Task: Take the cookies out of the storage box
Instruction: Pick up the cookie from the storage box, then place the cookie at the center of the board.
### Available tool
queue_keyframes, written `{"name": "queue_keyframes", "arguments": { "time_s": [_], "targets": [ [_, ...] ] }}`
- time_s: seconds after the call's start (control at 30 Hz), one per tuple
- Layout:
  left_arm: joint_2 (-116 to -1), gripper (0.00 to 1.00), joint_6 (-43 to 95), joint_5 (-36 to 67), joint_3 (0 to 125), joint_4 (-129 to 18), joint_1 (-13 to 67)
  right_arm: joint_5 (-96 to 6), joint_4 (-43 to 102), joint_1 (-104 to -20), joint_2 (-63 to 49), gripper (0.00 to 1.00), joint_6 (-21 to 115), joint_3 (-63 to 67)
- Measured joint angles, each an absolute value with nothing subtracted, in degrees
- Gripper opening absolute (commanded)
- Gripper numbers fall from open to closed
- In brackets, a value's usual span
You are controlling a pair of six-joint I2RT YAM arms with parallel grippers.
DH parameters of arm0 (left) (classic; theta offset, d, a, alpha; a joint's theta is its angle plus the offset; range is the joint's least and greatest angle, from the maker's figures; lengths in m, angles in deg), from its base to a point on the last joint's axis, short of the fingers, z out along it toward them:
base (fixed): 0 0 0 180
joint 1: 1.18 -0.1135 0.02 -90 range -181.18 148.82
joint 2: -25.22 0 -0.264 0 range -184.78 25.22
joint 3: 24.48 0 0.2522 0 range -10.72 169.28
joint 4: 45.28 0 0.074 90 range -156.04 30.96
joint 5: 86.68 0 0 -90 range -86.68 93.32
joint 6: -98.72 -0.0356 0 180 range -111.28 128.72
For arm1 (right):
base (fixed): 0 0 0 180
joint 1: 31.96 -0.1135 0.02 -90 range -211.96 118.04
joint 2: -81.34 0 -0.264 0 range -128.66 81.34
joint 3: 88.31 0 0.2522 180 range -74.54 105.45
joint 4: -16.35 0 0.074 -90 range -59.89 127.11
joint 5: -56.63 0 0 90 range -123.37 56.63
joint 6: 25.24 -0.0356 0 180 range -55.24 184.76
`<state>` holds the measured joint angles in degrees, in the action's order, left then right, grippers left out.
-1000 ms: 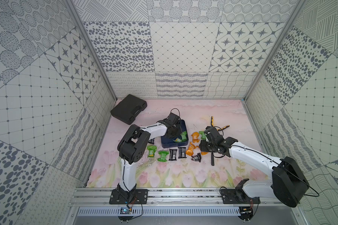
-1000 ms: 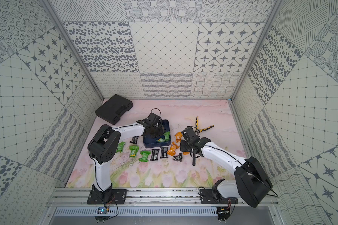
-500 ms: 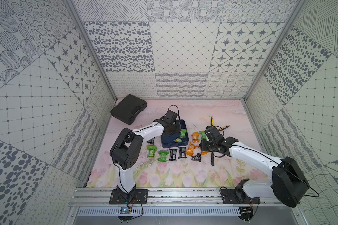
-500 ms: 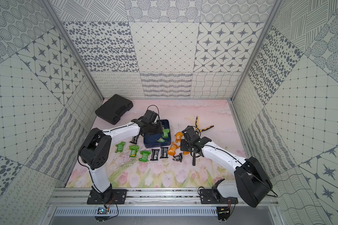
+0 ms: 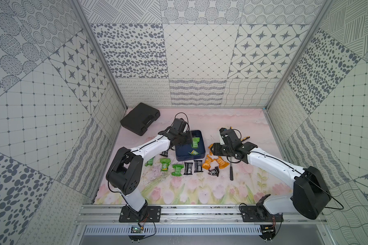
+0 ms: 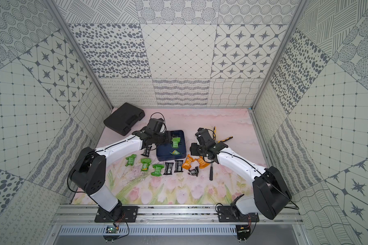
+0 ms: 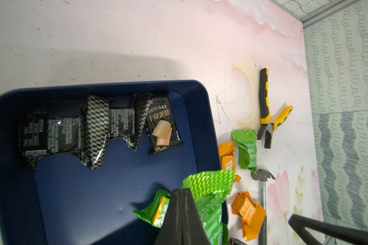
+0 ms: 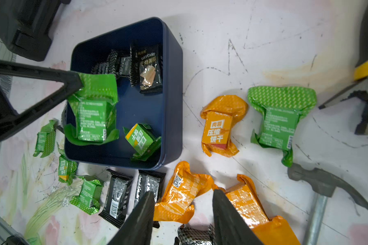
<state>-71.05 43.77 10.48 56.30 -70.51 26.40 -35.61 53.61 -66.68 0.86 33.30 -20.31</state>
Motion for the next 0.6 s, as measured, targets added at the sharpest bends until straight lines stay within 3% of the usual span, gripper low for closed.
{"name": "queue_keyframes", "arguments": {
  "time_s": [0.3,0.6],
  "targets": [
    [-57.1,0.0,40.6,12.0,46.6,-74.9,27.0,-37.5,53.1,-66.7,0.2,0.47,33.7,-19.8],
    [-46.0,0.0,40.1,9.0,36.4,-78.1,41.7,-39.2,53.0,-66.7,0.1,0.47,33.7,-20.8]
  ]
}}
